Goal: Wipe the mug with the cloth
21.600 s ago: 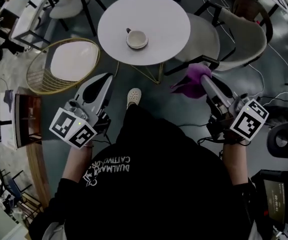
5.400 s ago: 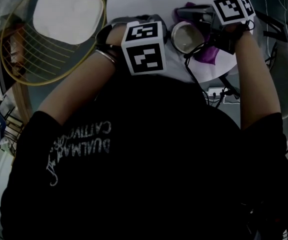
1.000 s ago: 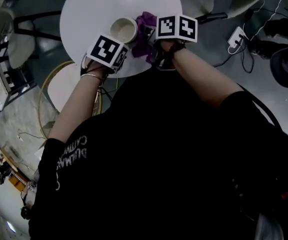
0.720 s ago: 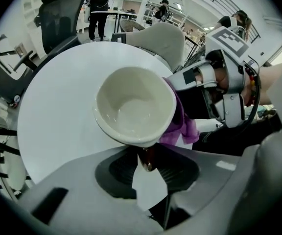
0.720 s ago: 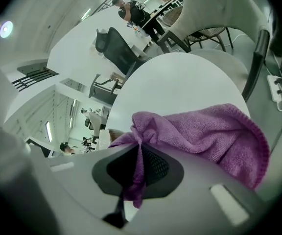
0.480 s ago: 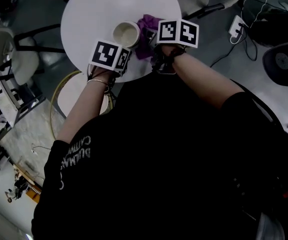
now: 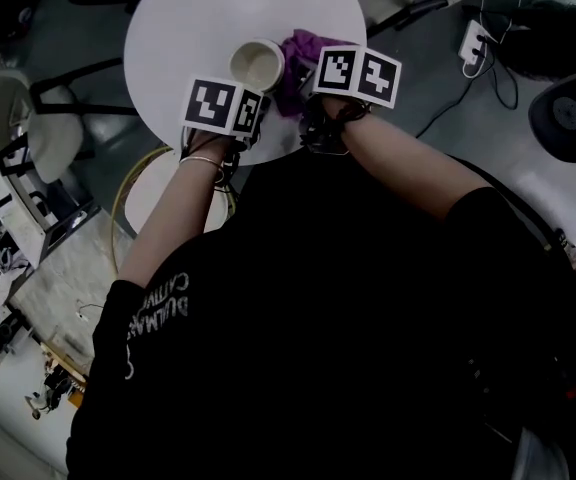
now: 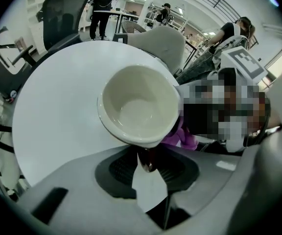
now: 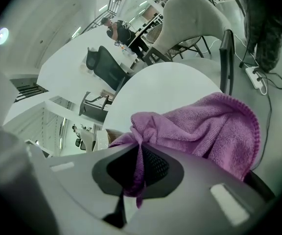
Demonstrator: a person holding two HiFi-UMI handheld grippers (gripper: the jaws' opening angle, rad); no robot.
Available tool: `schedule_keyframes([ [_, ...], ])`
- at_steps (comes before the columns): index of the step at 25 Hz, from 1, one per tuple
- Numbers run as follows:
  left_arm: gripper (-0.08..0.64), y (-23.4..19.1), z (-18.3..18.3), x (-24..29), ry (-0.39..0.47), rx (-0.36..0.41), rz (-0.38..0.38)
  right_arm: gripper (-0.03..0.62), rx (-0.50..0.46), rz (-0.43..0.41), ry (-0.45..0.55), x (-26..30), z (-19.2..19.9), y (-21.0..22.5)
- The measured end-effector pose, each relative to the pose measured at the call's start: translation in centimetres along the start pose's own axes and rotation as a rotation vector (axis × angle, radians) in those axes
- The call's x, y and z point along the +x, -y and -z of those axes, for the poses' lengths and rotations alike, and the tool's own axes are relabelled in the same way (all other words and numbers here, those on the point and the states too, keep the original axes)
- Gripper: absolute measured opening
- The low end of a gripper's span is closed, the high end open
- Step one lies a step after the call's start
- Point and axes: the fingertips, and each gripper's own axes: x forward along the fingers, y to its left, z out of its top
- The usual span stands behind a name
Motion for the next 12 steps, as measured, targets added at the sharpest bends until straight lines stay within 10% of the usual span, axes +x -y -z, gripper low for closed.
schedule_keyframes([
  [12,0.11,-0.6,0.8,-0.2,-0.002,0.053,0.008,0.017,0.019,0.062,0.064,-0.2,2.0,-1.0],
])
